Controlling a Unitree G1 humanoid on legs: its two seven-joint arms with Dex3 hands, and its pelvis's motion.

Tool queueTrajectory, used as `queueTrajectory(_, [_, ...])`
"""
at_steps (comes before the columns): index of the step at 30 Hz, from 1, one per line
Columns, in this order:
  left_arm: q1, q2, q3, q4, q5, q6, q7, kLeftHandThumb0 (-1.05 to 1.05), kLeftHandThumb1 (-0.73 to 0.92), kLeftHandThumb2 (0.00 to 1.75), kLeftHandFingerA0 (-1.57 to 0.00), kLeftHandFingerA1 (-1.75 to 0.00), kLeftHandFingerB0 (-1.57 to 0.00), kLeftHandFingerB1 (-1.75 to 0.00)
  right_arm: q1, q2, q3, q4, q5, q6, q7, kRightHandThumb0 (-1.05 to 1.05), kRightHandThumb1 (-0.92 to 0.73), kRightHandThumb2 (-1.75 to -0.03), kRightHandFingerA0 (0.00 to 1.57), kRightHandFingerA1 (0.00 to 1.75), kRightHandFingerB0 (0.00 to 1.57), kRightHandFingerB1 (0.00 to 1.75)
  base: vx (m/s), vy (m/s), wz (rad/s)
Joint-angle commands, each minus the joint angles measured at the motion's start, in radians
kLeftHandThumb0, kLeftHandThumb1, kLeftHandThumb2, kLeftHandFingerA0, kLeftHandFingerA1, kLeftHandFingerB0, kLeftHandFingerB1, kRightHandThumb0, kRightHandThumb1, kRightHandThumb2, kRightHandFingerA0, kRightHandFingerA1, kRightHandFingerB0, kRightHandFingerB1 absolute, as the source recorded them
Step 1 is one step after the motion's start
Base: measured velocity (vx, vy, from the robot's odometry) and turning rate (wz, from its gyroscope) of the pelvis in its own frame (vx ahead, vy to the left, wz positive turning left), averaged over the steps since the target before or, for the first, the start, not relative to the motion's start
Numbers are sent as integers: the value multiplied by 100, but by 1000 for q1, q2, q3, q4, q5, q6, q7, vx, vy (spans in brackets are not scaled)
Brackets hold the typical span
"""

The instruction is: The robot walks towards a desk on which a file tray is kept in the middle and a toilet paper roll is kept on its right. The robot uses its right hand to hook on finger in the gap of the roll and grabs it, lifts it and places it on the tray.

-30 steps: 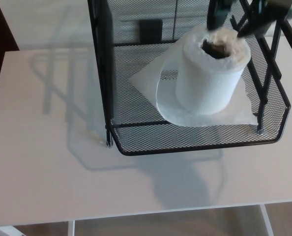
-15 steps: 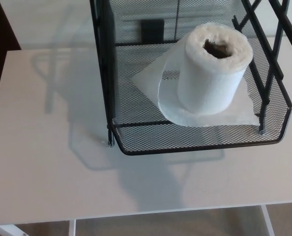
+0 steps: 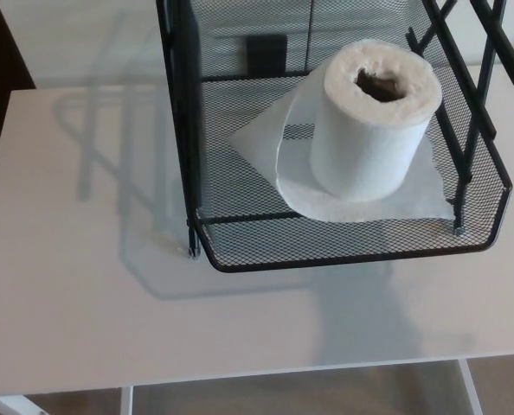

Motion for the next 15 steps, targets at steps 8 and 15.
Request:
queueTrajectory(8, [1, 28, -1, 4, 3, -14, 4, -101, 92, 77, -21, -102, -15, -95, 1251, 321, -1432, -178, 198, -18, -954, -64, -62, -59, 59, 72, 32, 35, 0, 0, 0])
queueTrajectory(15, [1, 25, -2, -9, 2, -3, 7, -104, 92, 85, -24, -103, -17, -93, 1295, 529, -1385, -36, 323, -68, -1261, -53, -59, -85, 33, 77, 4, 39, 0, 0, 0])
